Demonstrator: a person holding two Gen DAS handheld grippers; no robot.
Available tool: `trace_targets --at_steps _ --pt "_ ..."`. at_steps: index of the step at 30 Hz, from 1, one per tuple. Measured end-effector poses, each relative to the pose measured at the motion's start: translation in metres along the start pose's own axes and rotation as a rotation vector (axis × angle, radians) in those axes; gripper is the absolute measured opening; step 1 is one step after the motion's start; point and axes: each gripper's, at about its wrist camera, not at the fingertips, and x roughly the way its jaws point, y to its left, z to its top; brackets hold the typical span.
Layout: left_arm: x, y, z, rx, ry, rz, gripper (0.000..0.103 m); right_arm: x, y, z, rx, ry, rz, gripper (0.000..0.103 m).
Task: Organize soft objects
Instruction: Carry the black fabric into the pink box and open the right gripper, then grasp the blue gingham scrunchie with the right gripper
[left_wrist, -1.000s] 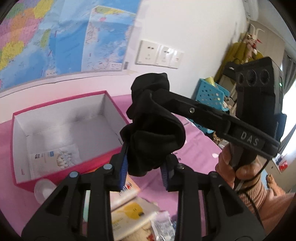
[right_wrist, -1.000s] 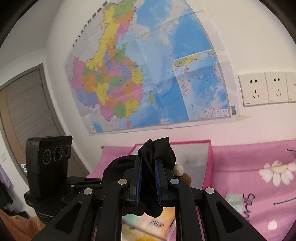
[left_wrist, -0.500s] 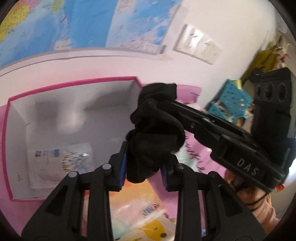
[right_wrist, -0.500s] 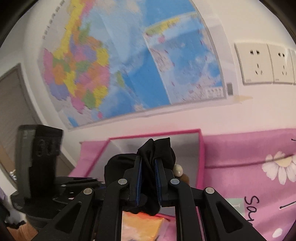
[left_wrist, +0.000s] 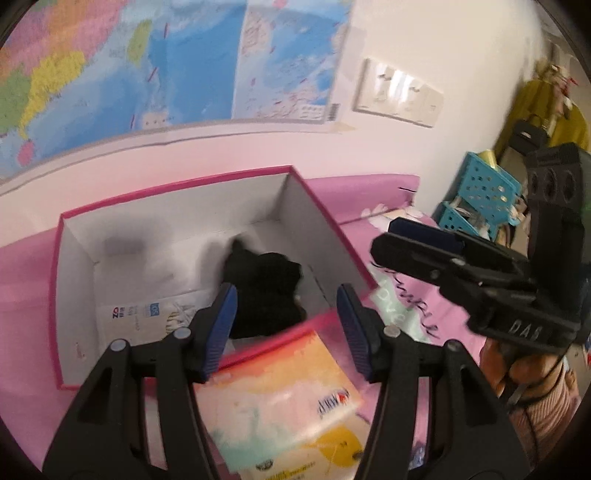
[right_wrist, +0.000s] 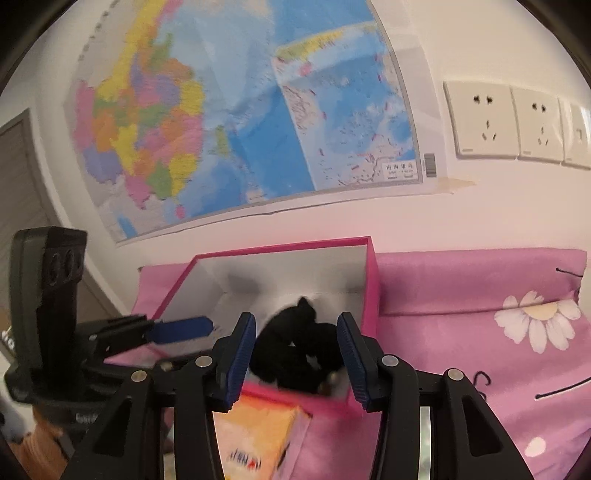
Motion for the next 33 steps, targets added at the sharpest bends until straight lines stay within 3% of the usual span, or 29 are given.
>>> trace_targets --at_steps 4,10,20,26,30,33 --pt "-0.024 -0.011 -0.017 0.044 -0.027 -0.035 0.058 -0.033 0.003 -0.015 -0.042 -0.007 0.053 0.058" --pt "-0.055 -0.021 -0.049 0.075 -0.047 -0.107 0.058 -0.065 -0.003 -0.052 -0.040 0.055 0.114 0.060" --pt "-0.070 -0.052 -0.105 0.120 0.016 -0.231 0.058 -0.086 -0.006 -0.145 -0.016 0.267 0.126 0.060" --pt "-0.066 -0.066 -0.127 0.141 0.066 -0.254 0.058 -0.079 0.005 -0.183 -0.030 0.385 0.141 0.060" --pt "-0.065 -0.071 -0.133 0.136 0.078 -0.268 0.058 -0.077 0.015 -0.195 -0.073 0.418 0.132 0.049" --pt "-0.064 -0.073 -0.134 0.126 0.085 -0.281 0.058 -0.074 0.018 -0.198 -0.099 0.430 0.110 0.023"
